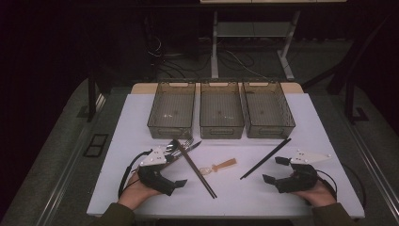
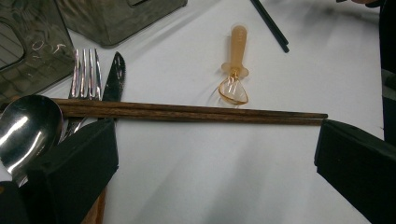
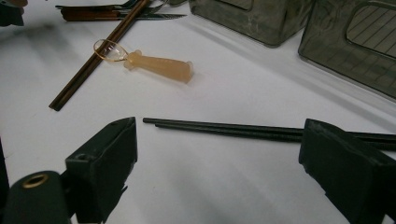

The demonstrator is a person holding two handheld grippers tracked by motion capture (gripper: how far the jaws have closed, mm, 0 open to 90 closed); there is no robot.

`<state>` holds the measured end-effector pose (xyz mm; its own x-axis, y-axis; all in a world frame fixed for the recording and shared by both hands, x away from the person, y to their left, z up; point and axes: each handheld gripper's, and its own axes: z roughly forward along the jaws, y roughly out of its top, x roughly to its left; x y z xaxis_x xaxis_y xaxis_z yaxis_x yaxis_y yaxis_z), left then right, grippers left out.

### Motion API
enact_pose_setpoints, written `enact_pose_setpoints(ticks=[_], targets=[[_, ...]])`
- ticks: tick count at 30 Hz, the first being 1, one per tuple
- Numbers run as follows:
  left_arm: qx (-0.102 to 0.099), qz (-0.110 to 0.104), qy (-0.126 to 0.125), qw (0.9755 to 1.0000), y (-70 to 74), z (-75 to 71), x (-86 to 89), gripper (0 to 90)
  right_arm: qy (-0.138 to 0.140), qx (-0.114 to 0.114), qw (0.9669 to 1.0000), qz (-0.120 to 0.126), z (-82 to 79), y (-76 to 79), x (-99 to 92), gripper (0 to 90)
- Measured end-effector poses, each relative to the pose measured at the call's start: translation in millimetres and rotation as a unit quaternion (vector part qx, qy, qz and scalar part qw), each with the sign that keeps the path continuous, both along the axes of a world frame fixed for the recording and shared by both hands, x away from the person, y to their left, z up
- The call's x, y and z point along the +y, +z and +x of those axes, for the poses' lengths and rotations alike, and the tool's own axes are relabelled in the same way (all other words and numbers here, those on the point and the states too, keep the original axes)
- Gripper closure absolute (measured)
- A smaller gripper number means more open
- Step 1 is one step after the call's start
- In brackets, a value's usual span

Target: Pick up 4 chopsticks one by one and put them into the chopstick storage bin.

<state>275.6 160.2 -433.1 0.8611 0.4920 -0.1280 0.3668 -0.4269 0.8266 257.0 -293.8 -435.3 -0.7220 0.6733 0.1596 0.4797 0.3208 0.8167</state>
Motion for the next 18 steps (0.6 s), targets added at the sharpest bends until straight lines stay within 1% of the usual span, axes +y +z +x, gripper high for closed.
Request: enact_pose_setpoints(ticks=[5,6,7,10,12,14,15,16,17,18], targets=[[0.000,0.000,-0.001,1.0000,0.1,0.1,-0.1,0.0,-0.002,0.002,1.0000,0.000,0.9,0.9,-0.6,12.0],[0.000,0.001,-0.001,1.0000,0.2,0.2,-0.2,0.0,-0.004,0.007,1.0000,-0.001,1.3,1.3,-0.9,12.1],[0.000,0.000,-0.001,1.0000,0.2,0.3,-0.4,0.0,-0.005,0.011,0.9999,-0.004,2.5,1.5,-1.3,15.0],[0.001,0.000,-0.001,1.0000,0.0,0.0,-0.7,0.0,-0.004,0.020,0.9996,-0.018,6.5,3.8,-2.9,15.1],[-0.001,-0.002,-0.001,1.0000,0.2,0.3,-0.5,0.0,-0.011,0.027,0.9992,-0.027,9.5,6.0,-3.4,19.9],[0.000,-0.004,0.000,1.0000,0.1,-0.2,-1.1,0.0,-0.016,0.024,0.9989,-0.037,12.3,8.3,-3.7,26.8],[0.000,-0.003,0.000,1.0000,0.1,-0.3,-1.2,0.0,-0.021,0.021,0.9987,-0.041,13.9,9.8,-4.3,31.9],[-0.001,-0.004,0.000,1.0000,0.2,-0.3,-1.1,0.0,-0.021,0.021,0.9987,-0.041,13.9,9.8,-4.3,31.9],[0.000,-0.005,0.000,1.0000,0.2,-0.1,-1.1,0.0,-0.022,0.020,0.9987,-0.042,17.3,11.6,-6.0,42.0],[0.000,-0.006,0.000,1.0000,0.1,0.0,-1.0,0.0,-0.022,0.020,0.9987,-0.042,17.3,11.6,-6.0,42.0]])
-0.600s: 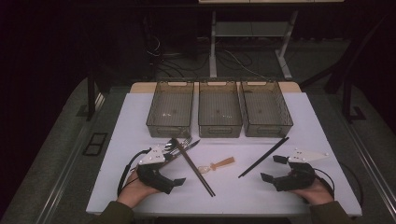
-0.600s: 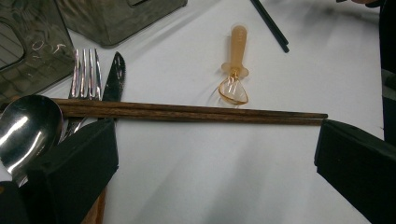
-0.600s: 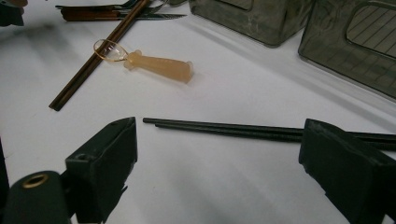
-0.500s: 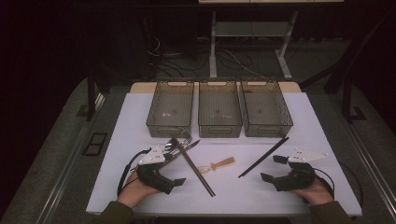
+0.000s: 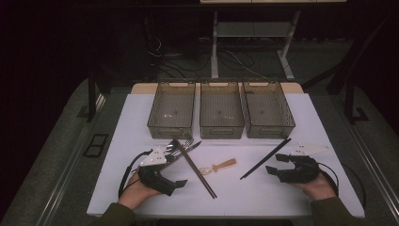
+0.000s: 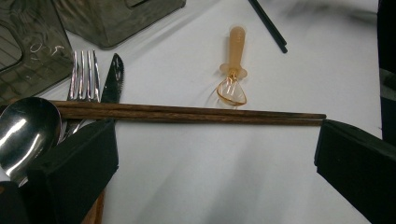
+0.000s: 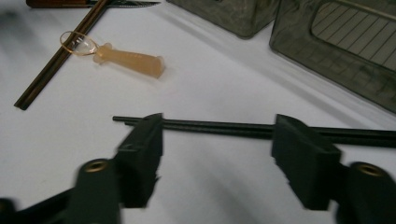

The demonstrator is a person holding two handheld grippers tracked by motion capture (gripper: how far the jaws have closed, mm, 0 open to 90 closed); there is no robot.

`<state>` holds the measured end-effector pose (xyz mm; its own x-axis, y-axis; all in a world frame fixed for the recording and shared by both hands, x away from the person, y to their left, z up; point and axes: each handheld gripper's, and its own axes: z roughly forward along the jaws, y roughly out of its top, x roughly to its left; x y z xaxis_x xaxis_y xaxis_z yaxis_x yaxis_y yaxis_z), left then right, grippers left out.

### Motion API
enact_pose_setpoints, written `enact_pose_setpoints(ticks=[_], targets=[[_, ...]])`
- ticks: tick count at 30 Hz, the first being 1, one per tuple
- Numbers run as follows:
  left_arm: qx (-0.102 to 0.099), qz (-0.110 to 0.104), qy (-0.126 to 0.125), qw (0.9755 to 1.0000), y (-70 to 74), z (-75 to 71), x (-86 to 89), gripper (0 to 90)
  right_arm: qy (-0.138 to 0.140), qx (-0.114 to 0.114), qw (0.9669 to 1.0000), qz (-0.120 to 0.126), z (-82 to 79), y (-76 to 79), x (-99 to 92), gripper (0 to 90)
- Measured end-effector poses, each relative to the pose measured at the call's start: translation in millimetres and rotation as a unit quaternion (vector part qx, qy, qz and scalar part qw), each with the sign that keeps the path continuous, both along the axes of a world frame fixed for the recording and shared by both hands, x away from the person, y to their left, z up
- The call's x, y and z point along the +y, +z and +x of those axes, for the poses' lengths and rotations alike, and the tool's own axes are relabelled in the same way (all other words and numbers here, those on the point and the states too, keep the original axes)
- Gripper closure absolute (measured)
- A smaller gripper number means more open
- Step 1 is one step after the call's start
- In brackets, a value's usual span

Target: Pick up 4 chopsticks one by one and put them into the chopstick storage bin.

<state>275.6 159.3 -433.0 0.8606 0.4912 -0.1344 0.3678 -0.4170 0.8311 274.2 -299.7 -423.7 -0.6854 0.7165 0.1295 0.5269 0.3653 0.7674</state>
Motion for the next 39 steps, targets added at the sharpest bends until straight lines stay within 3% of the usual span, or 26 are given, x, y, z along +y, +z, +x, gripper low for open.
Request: enact_pose_setpoints(ticks=[1,6,14,36,39], targets=[[0.001,0.000,0.000,1.0000,-0.1,-0.2,0.0,0.0,-0.003,-0.002,1.0000,-0.006,3.6,0.7,-1.6,51.2],[0.000,0.000,-0.003,1.0000,0.1,0.4,-0.7,0.0,-0.020,0.002,0.9997,-0.015,12.7,0.7,-7.6,70.2],[0.001,-0.001,-0.002,1.0000,0.1,0.4,-0.3,0.0,-0.049,0.007,0.9982,-0.035,24.9,2.0,-16.7,88.6],[0.001,-0.002,-0.004,1.0000,0.0,0.3,-0.3,0.0,-0.096,0.007,0.9933,-0.063,69.0,-5.4,-34.1,90.0],[0.002,-0.003,-0.004,1.0000,0.1,0.1,-0.2,0.0,-0.112,0.016,0.9910,-0.072,75.2,-10.6,-39.7,90.0]])
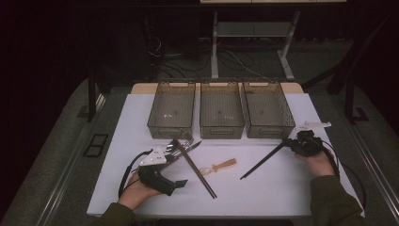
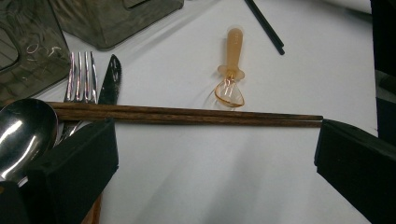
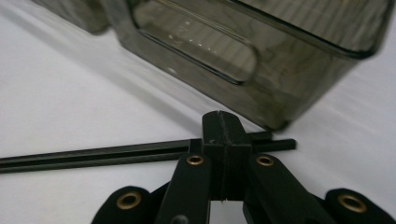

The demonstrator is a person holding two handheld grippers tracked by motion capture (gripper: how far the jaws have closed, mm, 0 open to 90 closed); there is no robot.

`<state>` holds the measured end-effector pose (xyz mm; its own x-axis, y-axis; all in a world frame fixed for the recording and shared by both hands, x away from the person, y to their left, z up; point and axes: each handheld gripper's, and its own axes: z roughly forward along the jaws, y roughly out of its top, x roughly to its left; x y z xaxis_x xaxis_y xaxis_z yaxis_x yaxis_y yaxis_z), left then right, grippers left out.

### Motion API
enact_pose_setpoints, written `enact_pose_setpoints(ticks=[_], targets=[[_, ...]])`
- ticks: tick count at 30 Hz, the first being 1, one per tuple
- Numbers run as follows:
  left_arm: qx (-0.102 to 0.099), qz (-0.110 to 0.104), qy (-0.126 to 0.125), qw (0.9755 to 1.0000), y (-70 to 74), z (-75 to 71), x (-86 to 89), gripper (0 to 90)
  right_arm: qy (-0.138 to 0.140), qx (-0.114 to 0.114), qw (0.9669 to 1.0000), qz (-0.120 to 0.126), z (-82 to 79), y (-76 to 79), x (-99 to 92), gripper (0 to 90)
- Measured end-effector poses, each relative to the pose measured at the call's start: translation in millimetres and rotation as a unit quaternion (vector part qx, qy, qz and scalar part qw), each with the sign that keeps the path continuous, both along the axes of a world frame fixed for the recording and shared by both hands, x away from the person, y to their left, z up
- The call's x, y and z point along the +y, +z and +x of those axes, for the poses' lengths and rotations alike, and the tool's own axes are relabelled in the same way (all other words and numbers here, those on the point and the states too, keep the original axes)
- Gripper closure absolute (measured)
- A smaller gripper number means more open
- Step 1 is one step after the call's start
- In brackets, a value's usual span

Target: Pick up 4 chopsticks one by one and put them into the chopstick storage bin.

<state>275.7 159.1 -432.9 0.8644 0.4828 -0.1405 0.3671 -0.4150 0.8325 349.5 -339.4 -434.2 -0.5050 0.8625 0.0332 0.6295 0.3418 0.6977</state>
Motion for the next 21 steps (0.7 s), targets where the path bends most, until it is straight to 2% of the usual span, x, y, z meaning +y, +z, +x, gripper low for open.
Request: enact_pose_setpoints(ticks=[4,8,21], targets=[[0.000,-0.002,0.000,1.0000,0.0,0.0,0.3,0.0,-0.021,0.000,0.9998,-0.006,4.7,-0.8,-7.4,90.0],[0.000,0.000,-0.001,1.0000,-0.2,0.2,0.1,0.0,-0.028,0.003,0.9996,-0.010,9.4,-4.4,-9.6,90.0],[0.001,0.000,-0.001,1.0000,-0.2,0.1,0.2,0.0,-0.017,0.007,0.9997,-0.017,15.6,-10.6,-1.2,90.0]])
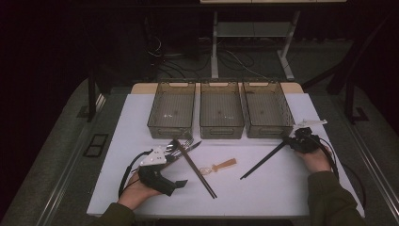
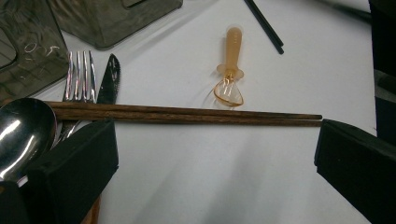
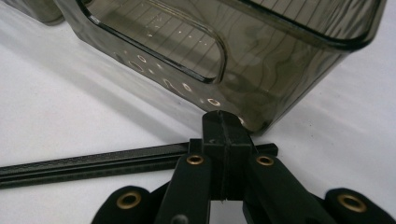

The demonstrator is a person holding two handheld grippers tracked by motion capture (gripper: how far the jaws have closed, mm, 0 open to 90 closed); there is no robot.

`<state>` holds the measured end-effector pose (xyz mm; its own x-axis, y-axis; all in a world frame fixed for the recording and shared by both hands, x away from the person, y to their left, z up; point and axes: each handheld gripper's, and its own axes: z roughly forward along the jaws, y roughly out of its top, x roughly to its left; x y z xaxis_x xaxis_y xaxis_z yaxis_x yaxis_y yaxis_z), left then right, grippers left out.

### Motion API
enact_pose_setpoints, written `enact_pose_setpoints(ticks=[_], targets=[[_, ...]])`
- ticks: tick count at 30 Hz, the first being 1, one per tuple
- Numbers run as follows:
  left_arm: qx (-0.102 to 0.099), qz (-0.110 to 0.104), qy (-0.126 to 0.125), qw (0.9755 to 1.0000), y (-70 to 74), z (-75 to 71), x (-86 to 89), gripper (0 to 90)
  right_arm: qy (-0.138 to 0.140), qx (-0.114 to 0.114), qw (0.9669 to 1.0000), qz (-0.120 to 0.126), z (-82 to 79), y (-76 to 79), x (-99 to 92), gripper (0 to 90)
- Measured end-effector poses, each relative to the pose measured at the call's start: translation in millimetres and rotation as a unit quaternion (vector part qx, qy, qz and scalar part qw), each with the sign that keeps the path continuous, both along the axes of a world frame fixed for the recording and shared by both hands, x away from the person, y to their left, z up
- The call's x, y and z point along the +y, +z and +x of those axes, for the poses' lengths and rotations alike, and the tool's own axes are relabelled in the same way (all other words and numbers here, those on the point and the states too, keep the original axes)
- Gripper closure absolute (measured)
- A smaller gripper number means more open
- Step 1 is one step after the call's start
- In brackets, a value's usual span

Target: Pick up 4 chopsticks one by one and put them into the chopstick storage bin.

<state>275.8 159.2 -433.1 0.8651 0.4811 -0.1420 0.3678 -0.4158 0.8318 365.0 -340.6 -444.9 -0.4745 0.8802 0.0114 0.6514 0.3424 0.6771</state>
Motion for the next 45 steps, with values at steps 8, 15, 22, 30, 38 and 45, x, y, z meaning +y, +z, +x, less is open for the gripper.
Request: enact_pose_setpoints(ticks=[8,15,22,30,38,45], targets=[[-0.001,-0.001,0.000,1.0000,0.5,-0.3,0.5,0.0,-0.002,0.005,1.0000,-0.003,-1.5,-0.2,-0.6,90.0],[-0.001,0.000,-0.001,1.0000,0.4,-0.3,0.5,0.0,0.000,0.009,0.9999,-0.008,-2.3,-1.1,0.5,90.0],[0.000,-0.001,-0.001,1.0000,0.4,-0.3,0.6,0.0,0.000,0.011,0.9999,-0.010,-3.5,-0.8,-0.9,90.0],[0.000,0.000,-0.003,1.0000,0.3,-0.6,0.1,0.0,0.000,0.013,0.9998,-0.016,-5.6,-0.3,-2.6,90.0],[0.000,0.000,-0.003,1.0000,0.2,-0.8,-0.1,0.0,0.001,0.018,0.9995,-0.024,-9.8,1.1,-3.8,90.0],[0.000,0.000,-0.004,1.0000,0.1,-0.9,-0.5,0.0,0.001,0.019,0.9995,-0.026,-13.0,1.1,-6.4,90.0]])
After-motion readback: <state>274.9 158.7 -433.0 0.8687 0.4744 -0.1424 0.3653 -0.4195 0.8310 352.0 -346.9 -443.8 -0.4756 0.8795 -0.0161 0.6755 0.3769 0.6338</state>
